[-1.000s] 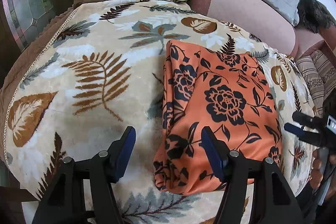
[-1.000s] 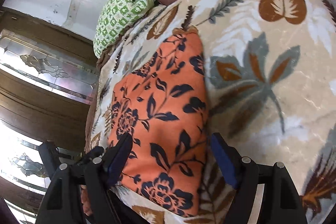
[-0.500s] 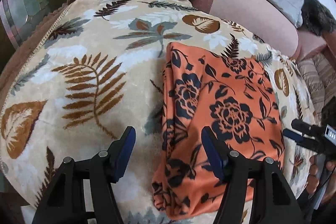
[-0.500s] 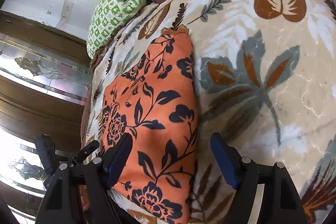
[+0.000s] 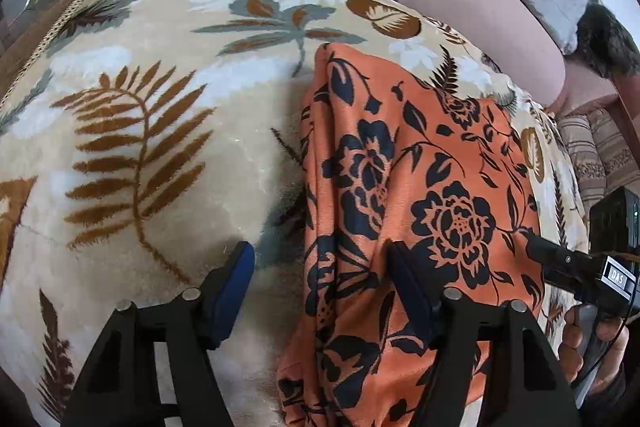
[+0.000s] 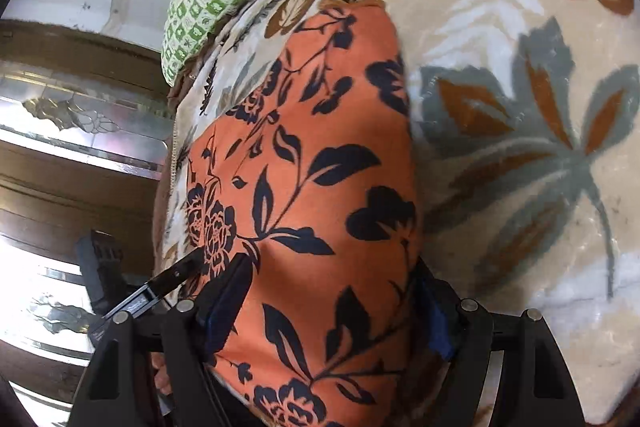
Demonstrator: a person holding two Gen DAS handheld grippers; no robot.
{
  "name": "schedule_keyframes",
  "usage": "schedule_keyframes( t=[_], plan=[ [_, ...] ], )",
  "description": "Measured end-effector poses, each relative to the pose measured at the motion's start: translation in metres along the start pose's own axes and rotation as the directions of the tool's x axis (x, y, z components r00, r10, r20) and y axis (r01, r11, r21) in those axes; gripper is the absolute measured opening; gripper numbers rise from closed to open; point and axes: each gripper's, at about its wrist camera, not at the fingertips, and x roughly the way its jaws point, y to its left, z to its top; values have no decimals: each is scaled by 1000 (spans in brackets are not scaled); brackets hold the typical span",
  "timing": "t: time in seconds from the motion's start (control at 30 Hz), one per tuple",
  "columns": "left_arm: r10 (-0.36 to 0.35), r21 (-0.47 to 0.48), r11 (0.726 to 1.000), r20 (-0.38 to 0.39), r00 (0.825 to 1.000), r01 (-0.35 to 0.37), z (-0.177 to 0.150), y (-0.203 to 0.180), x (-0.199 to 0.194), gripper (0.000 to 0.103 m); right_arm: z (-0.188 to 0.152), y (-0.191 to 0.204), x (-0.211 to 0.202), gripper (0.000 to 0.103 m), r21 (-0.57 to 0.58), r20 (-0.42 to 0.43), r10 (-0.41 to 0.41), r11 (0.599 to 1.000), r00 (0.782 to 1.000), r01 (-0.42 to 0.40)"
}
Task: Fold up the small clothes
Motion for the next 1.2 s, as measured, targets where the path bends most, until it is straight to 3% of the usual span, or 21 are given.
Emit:
schedule_keyframes(
  t=[0.13, 0.3, 0.4, 0.43, 0.47, 0.5, 0.53, 0.57, 0.7, 1.0, 1.2],
  plan=[
    [-16, -24, 1000, -4, 1000, 16, 3, 3, -4, 69, 0, -7, 3, 79, 27, -11, -10, 1000, 1000, 10],
    [-37, -7, 999, 65, 997, 38, 8, -7, -21, 69, 2, -5, -9, 79, 27, 30, 8, 1000, 1000, -9],
    [23, 5, 1000, -18, 1000, -23, 8, -7, 6, 69, 5, -7, -2, 79, 42, 26, -4, 999, 1000, 3],
    [12, -7, 1000, -16, 1000, -12, 6, -4, 11, 69, 7, -6, 1, 79, 38, 17, 0, 999, 1000, -1],
    [4, -11, 1000, 2, 1000, -4, 4, -3, 10, 66, 6, -5, 4, 76, 29, 9, -1, 1000, 1000, 0],
    [-10, -2, 1000, 8, 1000, 10, 3, -4, 8, 61, 5, -4, 7, 66, 17, 6, -20, 1000, 1000, 19],
    [-37, 2, 999, 5, 999, 37, 2, -6, 7, 45, 4, -2, 9, 61, 4, 6, -39, 999, 999, 39],
    [-52, 2, 999, 4, 999, 52, 2, -7, 6, 41, 3, -1, 9, 60, -4, 10, -46, 999, 999, 46],
    [-22, 17, 1000, 12, 1000, 22, 3, -13, 5, 40, 4, 3, 7, 52, -21, 10, -63, 998, 998, 63],
    [-17, 22, 1000, 24, 1000, 16, 1, -14, 1, 33, 2, 6, 7, 51, -49, 13, -77, 996, 997, 77],
    [-23, -9, 1000, 68, 997, 24, 1, -15, -10, 24, 1, 27, -11, 37, -136, 54, -56, 989, 997, 63]
  ],
)
